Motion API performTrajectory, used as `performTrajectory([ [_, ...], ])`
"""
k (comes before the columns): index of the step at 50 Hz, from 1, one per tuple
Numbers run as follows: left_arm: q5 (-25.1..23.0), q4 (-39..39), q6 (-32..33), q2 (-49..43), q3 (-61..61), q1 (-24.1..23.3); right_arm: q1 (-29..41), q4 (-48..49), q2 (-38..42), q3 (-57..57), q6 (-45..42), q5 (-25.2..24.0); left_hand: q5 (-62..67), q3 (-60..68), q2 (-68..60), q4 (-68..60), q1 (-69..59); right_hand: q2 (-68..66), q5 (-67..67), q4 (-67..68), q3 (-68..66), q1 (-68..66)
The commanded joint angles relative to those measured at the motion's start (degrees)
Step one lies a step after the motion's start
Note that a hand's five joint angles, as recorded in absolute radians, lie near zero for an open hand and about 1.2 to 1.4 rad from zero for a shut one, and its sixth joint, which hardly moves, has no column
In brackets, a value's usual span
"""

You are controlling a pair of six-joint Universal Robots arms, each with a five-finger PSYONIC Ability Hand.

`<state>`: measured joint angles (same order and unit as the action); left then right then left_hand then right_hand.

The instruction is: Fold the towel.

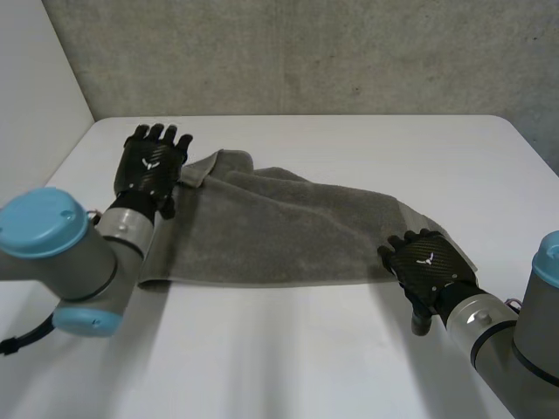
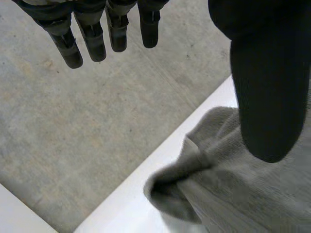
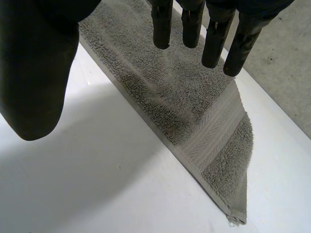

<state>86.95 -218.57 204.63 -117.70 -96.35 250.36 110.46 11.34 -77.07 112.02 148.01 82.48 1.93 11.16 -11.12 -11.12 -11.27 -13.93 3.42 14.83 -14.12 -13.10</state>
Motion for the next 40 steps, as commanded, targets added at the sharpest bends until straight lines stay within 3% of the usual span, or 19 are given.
performTrajectory([
  [1,-1.5,0.2,0.2,7.4,-9.0,3.6,-0.1,0.0,0.2,0.0,0.0,0.0,1.1,1.9,-2.0,-2.0,-1.8,3.9,-3.4,-4.8,4.1,3.1],
  [4,-3.7,1.0,0.2,11.4,-13.5,5.8,-0.1,0.0,0.2,-0.1,-0.1,0.0,8.0,8.8,-8.8,-8.8,-8.7,3.9,-3.4,-4.8,4.1,3.1],
  [6,-7.7,3.4,0.2,14.4,-17.3,7.2,-0.1,0.0,0.3,-0.1,-0.1,0.0,12.2,13.0,-13.0,-13.0,-12.9,3.9,-3.4,-4.8,4.1,3.1],
  [14,-15.2,13.8,0.2,16.2,-21.2,7.6,-0.6,0.0,0.5,-0.5,0.0,0.0,16.8,17.6,-17.6,-17.6,-17.5,3.9,-3.4,-4.8,4.1,3.1],
  [24,-15.4,16.8,0.3,10.5,-20.7,7.8,-0.8,0.1,0.8,-0.6,0.0,-0.1,16.8,17.6,-17.6,-17.6,-17.5,3.9,-3.4,-4.8,4.1,3.1],
  [40,-15.0,11.4,0.2,3.5,-14.2,7.8,-0.8,0.4,0.8,-0.2,0.0,-0.1,28.6,29.3,-29.4,-29.4,-29.2,3.9,-3.4,-4.8,4.1,3.1],
])
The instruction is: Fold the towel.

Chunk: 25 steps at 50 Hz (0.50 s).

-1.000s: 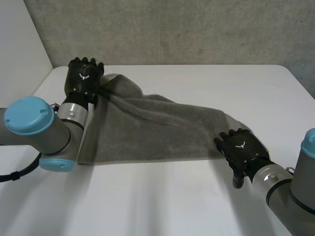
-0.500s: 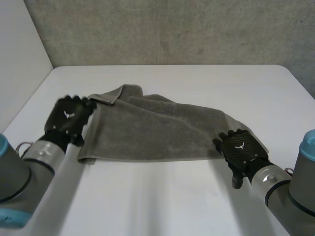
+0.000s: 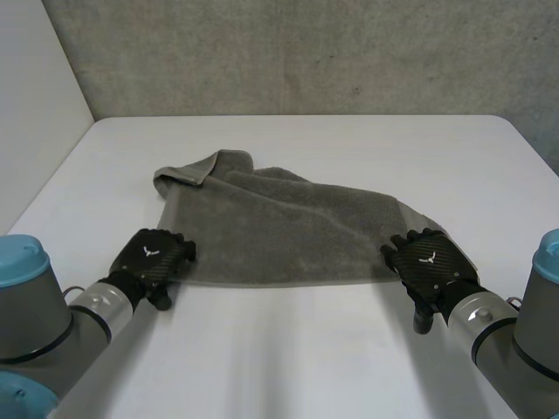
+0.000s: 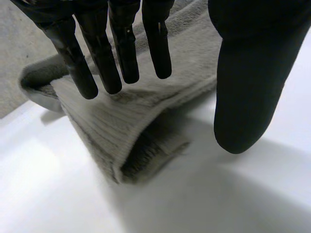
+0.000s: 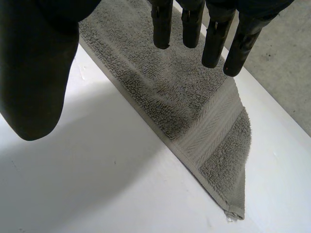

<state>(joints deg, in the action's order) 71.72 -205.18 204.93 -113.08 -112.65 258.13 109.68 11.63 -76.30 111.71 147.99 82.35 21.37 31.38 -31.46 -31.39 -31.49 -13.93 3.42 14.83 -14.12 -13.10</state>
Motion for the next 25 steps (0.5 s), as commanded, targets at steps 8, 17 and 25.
performTrajectory([
  [8,0.3,-2.1,-0.1,-2.1,4.0,0.0,0.0,0.1,0.3,0.1,-0.1,0.0,10.5,10.5,-10.4,-10.5,-10.4,3.9,-3.4,-4.8,4.1,3.1],
  [17,1.3,-2.1,1.9,-4.9,6.6,0.0,0.0,0.3,0.4,0.0,0.0,0.1,17.9,17.9,-17.8,-17.9,-17.8,3.9,-3.4,-4.8,4.1,3.1],
  [25,4.0,-2.7,3.6,-5.6,8.1,0.0,-0.5,2.3,0.3,-0.2,1.6,0.5,35.0,35.0,-34.9,-35.0,-34.9,3.9,-3.4,-4.8,4.1,3.1],
])
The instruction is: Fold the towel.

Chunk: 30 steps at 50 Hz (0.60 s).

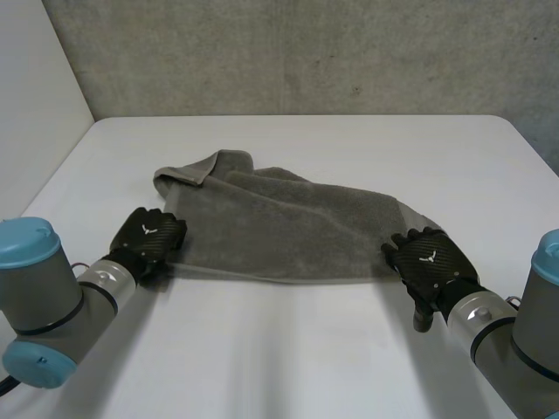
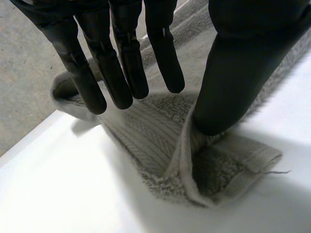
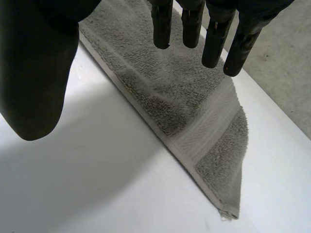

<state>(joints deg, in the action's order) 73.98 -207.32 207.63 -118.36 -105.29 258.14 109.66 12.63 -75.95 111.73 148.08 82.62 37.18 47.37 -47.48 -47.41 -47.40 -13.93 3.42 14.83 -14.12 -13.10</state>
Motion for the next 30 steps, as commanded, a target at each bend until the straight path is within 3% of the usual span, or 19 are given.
performTrajectory([
  [1,1.7,-0.5,0.9,-0.3,0.8,0.0,-0.5,1.3,-0.1,-0.2,1.5,0.3,19.2,19.0,-18.9,-19.0,-19.0,3.9,-3.4,-4.8,4.1,3.1],
  [3,2.0,-1.3,0.8,0.0,0.3,0.0,-1.6,1.1,-0.1,-0.7,4.2,-0.4,31.3,31.1,-31.0,-31.1,-31.1,3.9,-3.4,-4.8,4.1,3.1],
  [9,2.0,-1.7,0.6,0.2,-0.4,0.0,-3.4,0.8,0.5,-1.7,8.6,-2.9,32.0,31.8,-31.7,-31.8,-31.8,3.9,-3.4,-4.8,4.1,3.1],
  [12,2.2,-1.7,0.4,0.2,-0.7,0.0,-3.4,0.7,0.9,-1.9,9.2,-4.5,26.6,26.4,-26.3,-26.4,-26.4,0.5,0.0,-1.4,0.7,-0.4],
  [14,2.2,-1.6,0.4,0.5,-1.2,0.1,-3.7,0.7,1.8,-2.5,10.0,-7.2,12.8,12.6,-12.5,-12.5,-12.5,-6.2,6.7,5.3,-6.0,-7.0],
  [15,2.2,-1.6,0.4,0.5,-1.2,0.1,-3.7,0.7,1.9,-2.5,10.0,-7.2,12.7,12.5,-12.4,-12.4,-12.4,-6.2,6.8,5.3,-6.1,-7.1],
  [16,2.1,-1.6,0.4,0.6,-1.6,0.1,-4.0,0.7,2.6,-2.9,10.6,-8.2,0.2,0.0,0.1,0.1,0.1,-8.4,8.9,7.5,-8.2,-9.2],
  [18,2.0,-1.7,0.8,0.6,-1.9,0.1,-4.1,0.7,3.3,-3.4,11.2,-8.8,-6.4,-6.6,6.7,6.7,6.7,-8.6,9.1,7.7,-8.4,-9.4],
  [30,2.0,-1.7,0.9,0.4,-2.7,0.1,-3.4,1.0,9.7,-8.4,13.8,-9.5,-7.4,-7.6,7.7,7.6,7.6,-8.9,9.4,8.0,-8.7,-9.8],
])
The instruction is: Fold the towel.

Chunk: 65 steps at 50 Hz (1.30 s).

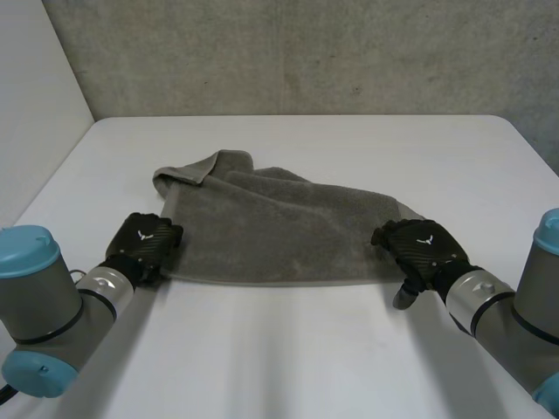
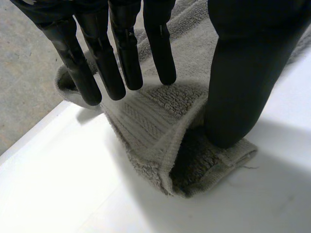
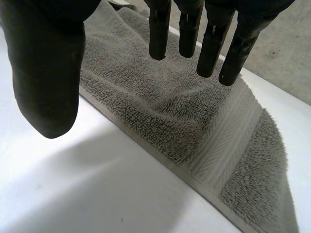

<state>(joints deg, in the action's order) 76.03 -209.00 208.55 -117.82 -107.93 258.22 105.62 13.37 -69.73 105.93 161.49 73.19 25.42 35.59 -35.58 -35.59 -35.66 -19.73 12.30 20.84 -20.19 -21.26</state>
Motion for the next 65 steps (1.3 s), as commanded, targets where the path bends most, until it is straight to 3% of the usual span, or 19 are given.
performTrajectory([
  [1,0.0,0.0,0.0,-0.1,-0.1,0.0,0.6,0.3,3.5,-2.6,0.4,-0.1,4.4,4.2,-4.2,-4.2,-4.2,-3.1,0.6,2.0,-2.7,-1.6],
  [6,-0.1,-0.2,-0.1,-0.1,0.0,0.0,0.8,0.3,5.7,-4.2,0.1,0.5,10.5,10.3,-10.3,-10.3,-10.2,-3.5,0.9,2.4,-3.0,-1.9],
  [8,-0.4,-0.3,-0.1,-0.5,0.4,0.0,0.8,0.5,6.5,-4.9,0.1,0.5,27.7,27.5,-27.5,-27.5,-27.4,-3.6,1.1,2.5,-3.2,-2.1],
  [9,-0.4,-0.3,-0.1,-0.5,0.4,0.0,0.8,0.5,6.5,-4.9,0.1,0.5,27.8,27.6,-27.6,-27.6,-27.5,-3.6,1.1,2.5,-3.2,-2.1],
  [12,-0.3,-0.7,0.0,-0.8,1.1,0.0,0.8,0.6,6.9,-5.3,0.1,0.5,44.5,44.3,-44.3,-44.3,-44.3,-3.6,1.1,2.5,-3.2,-2.1],
  [17,0.4,-2.0,-0.3,0.3,2.9,-0.1,0.7,0.5,6.5,-5.3,0.3,0.6,44.6,44.4,-44.4,-44.4,-44.3,-3.6,1.1,2.5,-3.2,-2.1],
  [25,1.6,0.7,-5.2,11.7,3.2,-1.6,1.0,-0.2,3.8,-5.7,2.5,1.4,44.6,44.4,-44.4,-44.4,-44.3,1.4,-4.0,-2.5,1.9,2.9],
  [31,1.3,5.5,-14.4,20.2,4.6,-3.1,5.7,-2.0,2.1,-9.2,11.9,2.8,44.6,44.4,-44.4,-44.4,-44.3,9.7,-12.3,-10.8,10.2,11.3],
  [34,1.3,6.4,-15.5,21.2,4.9,-3.2,8.5,-3.3,2.8,-12.1,15.9,4.0,44.6,44.4,-44.4,-44.4,-44.3,9.7,-12.3,-10.8,10.2,11.3],
  [43,1.6,9.9,-16.7,22.3,6.9,-5.0,15.2,-3.4,11.8,-18.3,22.3,4.9,44.6,44.4,-44.4,-44.4,-44.3,9.7,-12.3,-10.8,10.2,11.3],
  [47,1.7,10.5,-16.8,22.3,7.7,-5.0,16.1,-2.6,16.1,-20.5,24.6,8.2,44.6,44.4,-44.4,-44.4,-44.3,9.7,-12.3,-10.8,10.2,11.3],
  [48,1.7,10.5,-16.8,22.3,7.7,-5.0,16.1,-2.6,16.1,-20.5,24.6,8.2,44.6,44.4,-44.4,-44.4,-44.3,9.7,-12.3,-10.8,10.2,11.3],
  [50,2.0,10.5,-17.1,22.3,7.8,-4.7,16.0,-2.2,18.4,-22.4,23.8,14.1,44.6,44.4,-44.4,-44.4,-44.3,0.3,-2.9,-1.4,0.7,1.8],
  [53,2.5,10.5,-17.2,22.3,7.7,-4.5,15.3,-1.9,19.7,-23.8,21.9,18.4,44.6,44.4,-44.4,-44.4,-44.3,-11.4,8.8,10.2,-10.9,-9.8],
  [56,2.9,10.5,-17.5,22.3,7.9,-4.0,14.2,-1.7,19.6,-23.5,18.7,20.7,44.6,44.4,-44.4,-44.4,-44.3,-18.4,15.8,17.3,-17.9,-16.9],
  [65,3.1,10.5,-17.6,21.6,7.2,-1.0,6.2,-1.2,12.4,-18.4,12.0,20.9,44.6,44.4,-44.4,-44.4,-44.3,-20.6,18.1,19.5,-20.2,-19.1],
])
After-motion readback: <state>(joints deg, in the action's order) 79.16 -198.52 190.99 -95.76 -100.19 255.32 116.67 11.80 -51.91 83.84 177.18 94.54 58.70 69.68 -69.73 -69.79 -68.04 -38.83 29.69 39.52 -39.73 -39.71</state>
